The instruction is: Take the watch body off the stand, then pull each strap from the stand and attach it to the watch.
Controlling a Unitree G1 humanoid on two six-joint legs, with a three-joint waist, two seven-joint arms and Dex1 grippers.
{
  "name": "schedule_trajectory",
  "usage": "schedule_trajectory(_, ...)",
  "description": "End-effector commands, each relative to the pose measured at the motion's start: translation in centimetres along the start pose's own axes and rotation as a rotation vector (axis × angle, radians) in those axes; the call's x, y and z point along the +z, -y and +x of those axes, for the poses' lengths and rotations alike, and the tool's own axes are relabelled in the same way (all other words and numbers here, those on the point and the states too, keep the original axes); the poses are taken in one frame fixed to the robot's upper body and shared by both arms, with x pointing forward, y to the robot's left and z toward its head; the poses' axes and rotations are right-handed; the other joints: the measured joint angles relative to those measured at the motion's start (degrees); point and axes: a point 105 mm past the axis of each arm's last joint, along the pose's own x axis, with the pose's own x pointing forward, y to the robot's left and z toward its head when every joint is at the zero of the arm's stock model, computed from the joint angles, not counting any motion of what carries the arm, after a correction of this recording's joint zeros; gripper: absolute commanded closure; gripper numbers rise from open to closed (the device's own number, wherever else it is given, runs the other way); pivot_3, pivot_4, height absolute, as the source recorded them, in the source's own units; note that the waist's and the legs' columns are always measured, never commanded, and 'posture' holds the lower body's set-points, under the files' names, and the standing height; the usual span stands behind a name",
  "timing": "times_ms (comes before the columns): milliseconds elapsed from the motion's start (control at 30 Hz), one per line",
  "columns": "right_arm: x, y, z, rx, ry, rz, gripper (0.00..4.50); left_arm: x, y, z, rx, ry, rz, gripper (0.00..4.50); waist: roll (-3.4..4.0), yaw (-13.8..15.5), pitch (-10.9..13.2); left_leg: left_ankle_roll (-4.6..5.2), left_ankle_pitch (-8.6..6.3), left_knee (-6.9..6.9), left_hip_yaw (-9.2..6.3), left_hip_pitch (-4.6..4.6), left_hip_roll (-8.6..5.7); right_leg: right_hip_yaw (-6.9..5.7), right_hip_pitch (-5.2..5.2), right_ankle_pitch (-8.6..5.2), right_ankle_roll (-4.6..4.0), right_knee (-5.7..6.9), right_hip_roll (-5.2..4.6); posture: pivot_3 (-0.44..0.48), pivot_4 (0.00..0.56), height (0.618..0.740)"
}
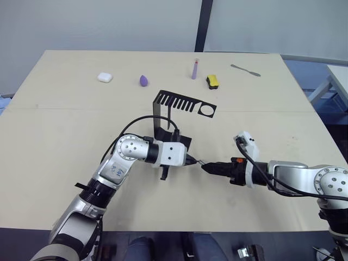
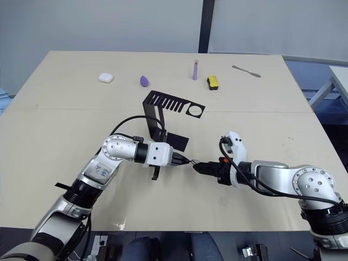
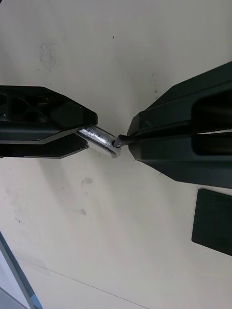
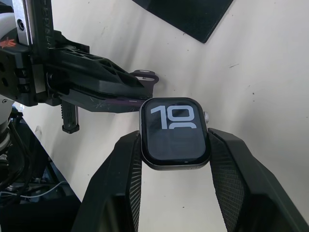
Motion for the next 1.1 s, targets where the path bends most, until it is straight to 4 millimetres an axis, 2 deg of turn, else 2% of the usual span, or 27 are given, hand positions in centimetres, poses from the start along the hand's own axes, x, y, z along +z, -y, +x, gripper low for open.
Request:
schedule_trajectory(33, 0.05, -2.54, -0.05, 0.104, -0.004, -0.062, 2.99, 1.29, 0.11, 0.68, -0.015, 0.037, 0.051, 4.50, 0.00, 0.00, 0.00, 0.00, 0.00, 0.00, 0.00, 0.00, 0.00, 0.00, 0.00, 0.00, 0.00, 0.00, 0.00, 0.000, 0.150, 0.740)
schedule_trajectory(1100, -0.57, -2.83, -0.18, 0.112, -0.036, -0.127, 2.99, 1.15, 0.05, 1.16, -0.008, 0.038, 0.042, 4.50, 0.00, 0.01, 0.00, 0.00, 0.00, 0.00, 0.00, 0.00, 0.00, 0.00, 0.00, 0.00, 0.00, 0.00, 0.00, 0.000, 0.150, 0.740)
